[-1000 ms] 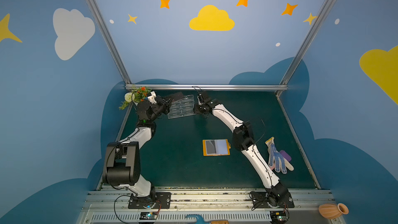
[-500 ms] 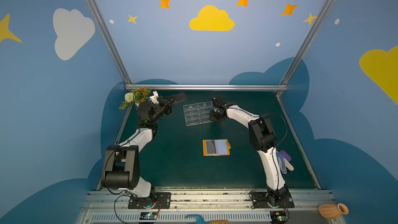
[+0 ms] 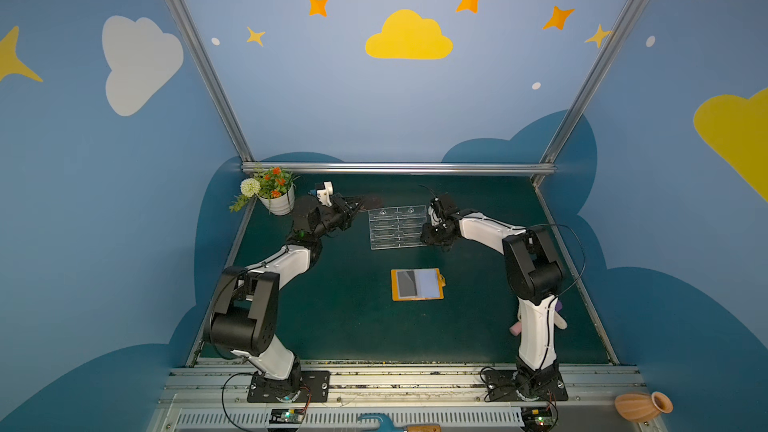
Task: Take the credit cards out of the card holder
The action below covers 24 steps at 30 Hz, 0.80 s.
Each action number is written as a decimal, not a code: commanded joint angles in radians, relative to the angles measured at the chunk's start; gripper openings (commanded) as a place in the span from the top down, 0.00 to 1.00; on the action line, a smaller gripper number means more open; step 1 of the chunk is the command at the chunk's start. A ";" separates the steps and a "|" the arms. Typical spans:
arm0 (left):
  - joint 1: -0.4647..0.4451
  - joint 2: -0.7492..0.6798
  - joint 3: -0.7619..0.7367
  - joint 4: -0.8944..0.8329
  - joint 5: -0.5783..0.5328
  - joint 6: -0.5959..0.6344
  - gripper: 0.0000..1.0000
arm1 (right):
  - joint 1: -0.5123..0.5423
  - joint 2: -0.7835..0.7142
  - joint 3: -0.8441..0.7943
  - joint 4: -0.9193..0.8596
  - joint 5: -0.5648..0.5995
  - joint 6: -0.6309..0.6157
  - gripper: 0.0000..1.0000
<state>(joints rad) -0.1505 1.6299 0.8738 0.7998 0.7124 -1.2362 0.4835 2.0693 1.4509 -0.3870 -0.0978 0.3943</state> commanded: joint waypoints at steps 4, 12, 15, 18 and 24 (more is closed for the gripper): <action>-0.011 0.068 0.101 0.122 0.074 0.093 0.96 | -0.029 -0.134 -0.029 0.027 -0.097 -0.024 0.30; -0.014 0.174 0.215 0.144 0.092 0.213 0.96 | -0.119 -0.329 -0.162 0.094 -0.242 0.046 0.20; -0.017 0.230 0.267 0.178 0.091 0.224 0.96 | -0.169 -0.359 -0.138 0.116 -0.411 0.048 0.20; -0.031 0.287 0.336 0.193 0.120 0.241 0.96 | -0.200 -0.359 -0.091 0.103 -0.537 0.024 0.20; -0.069 0.354 0.415 0.165 0.157 0.344 0.96 | -0.219 -0.311 -0.004 0.030 -0.631 -0.099 0.20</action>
<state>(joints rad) -0.2054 1.9743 1.2503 0.9432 0.8265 -0.9688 0.2710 1.7321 1.3945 -0.3187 -0.6128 0.3683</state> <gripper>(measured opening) 0.047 0.801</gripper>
